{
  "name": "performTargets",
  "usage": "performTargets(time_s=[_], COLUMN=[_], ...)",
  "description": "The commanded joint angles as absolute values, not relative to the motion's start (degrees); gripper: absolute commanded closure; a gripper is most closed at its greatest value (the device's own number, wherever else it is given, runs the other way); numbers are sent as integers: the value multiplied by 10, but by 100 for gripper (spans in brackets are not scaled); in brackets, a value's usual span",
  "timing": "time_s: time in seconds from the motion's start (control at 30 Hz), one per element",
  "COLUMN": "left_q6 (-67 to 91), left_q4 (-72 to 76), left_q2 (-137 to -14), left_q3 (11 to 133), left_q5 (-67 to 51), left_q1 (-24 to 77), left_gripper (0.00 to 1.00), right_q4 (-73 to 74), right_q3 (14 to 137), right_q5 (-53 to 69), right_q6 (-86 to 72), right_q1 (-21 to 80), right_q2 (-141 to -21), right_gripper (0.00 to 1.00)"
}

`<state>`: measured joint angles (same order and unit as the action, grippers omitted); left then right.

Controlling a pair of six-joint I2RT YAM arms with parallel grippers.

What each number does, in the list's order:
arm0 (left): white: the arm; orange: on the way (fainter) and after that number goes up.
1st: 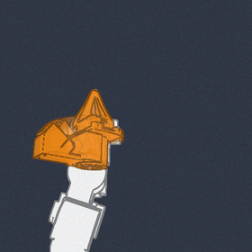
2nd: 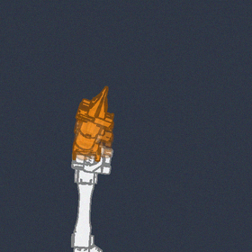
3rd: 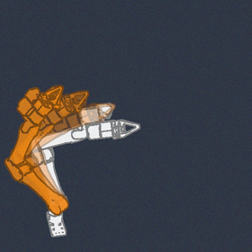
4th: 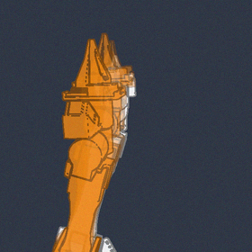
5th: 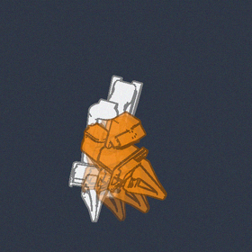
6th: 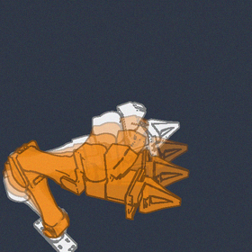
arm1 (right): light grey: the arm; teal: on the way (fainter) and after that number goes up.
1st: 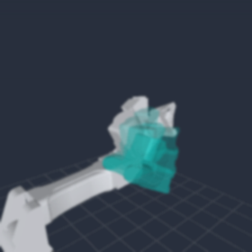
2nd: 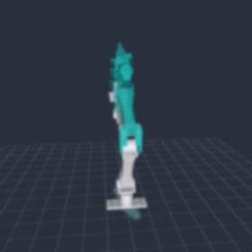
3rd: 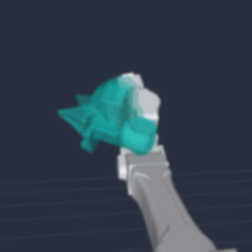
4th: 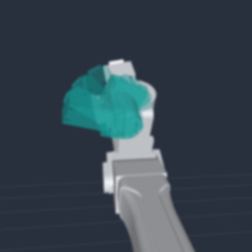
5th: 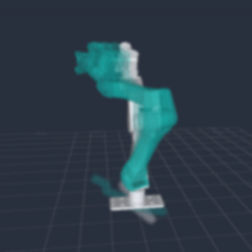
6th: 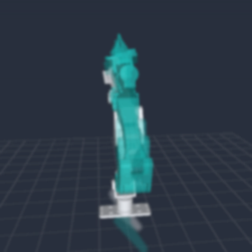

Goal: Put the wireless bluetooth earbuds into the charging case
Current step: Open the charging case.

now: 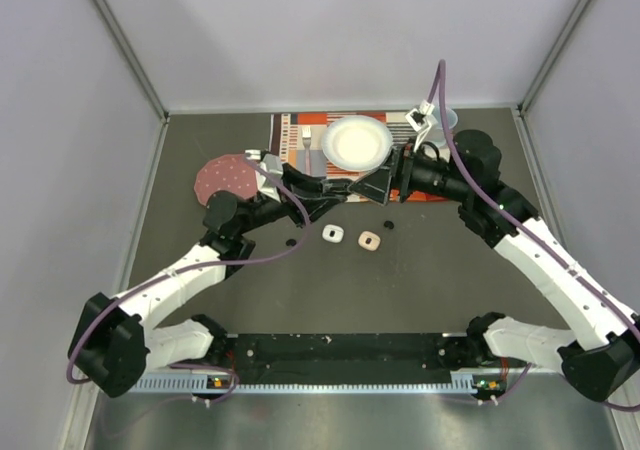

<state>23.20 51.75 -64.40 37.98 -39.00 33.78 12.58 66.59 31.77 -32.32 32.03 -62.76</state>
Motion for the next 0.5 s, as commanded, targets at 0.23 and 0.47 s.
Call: performTargets(time_s=[0.23, 0.47], left_q6=[257, 256], left_q4=[559, 542], left_q2=[-661, -656], left_q3=[410, 424], left_q5=[-432, -461], left_q1=[336, 336], left_gripper=[100, 100], right_q4=[151, 150], right_q3=[705, 705], right_q5=[283, 264], right_q6=[-274, -279], right_q1=[351, 351], right_q2=[-647, -651], right_gripper=[23, 23])
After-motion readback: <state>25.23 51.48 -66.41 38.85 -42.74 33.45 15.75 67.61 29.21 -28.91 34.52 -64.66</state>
